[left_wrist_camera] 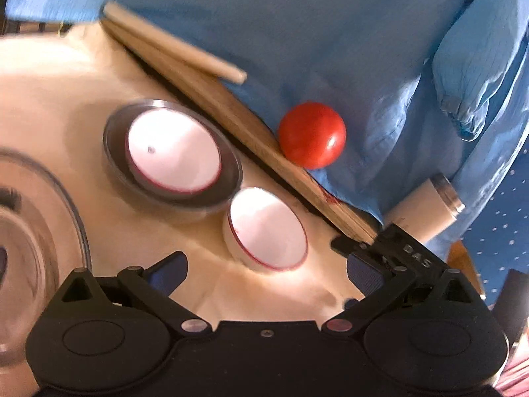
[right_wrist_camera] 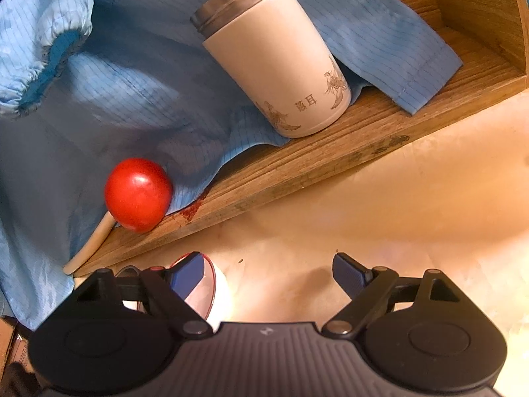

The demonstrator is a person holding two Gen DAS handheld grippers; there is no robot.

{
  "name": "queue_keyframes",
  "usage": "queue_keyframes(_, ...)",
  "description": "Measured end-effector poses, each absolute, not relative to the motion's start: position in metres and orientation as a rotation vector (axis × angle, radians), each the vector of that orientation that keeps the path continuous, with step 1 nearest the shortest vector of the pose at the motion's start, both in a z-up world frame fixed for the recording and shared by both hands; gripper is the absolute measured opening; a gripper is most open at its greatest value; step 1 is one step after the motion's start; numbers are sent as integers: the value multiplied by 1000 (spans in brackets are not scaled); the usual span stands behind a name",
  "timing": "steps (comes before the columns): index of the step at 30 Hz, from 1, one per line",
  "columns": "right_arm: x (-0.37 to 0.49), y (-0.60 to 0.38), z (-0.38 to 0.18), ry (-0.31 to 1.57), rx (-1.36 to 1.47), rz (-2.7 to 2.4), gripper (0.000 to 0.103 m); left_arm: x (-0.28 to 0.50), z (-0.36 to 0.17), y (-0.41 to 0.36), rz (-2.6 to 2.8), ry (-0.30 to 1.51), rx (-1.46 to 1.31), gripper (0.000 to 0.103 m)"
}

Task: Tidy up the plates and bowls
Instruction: 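Move both grippers to the smaller white bowl with printed text, then close both grippers on the rim of the smaller white bowl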

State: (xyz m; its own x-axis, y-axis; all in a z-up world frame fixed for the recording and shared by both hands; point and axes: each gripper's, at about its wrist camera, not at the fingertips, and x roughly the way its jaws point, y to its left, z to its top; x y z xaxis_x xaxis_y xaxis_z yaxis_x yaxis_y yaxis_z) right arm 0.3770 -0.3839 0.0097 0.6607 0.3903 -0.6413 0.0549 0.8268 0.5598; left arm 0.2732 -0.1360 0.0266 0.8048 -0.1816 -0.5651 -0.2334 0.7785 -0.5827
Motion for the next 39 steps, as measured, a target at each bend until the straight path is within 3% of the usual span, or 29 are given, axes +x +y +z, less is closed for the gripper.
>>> queue_keyframes(9,380,-382,6,856,586,199,83,289,11,-133,86,686,-857,101)
queue_keyframes(18,381,-374,4,856,576,222,77,299,1,-136,143,668,-906,88)
queue_keyframes(21,382,-369,4,856,565,238,69,300,0,-136,146,656,-895,78)
queue_keyframes(23,382,-366,3,861,556,241,66,303,-2,-134,133,671,-898,58)
queue_keyframes(26,382,-364,2,857,563,257,61,306,-5,-132,136,677,-904,49)
queue_keyframes(32,381,-360,4,841,566,292,54,305,-7,-127,151,659,-919,39)
queue_keyframes(39,381,-345,2,853,530,314,30,307,-9,-121,151,674,-909,28)
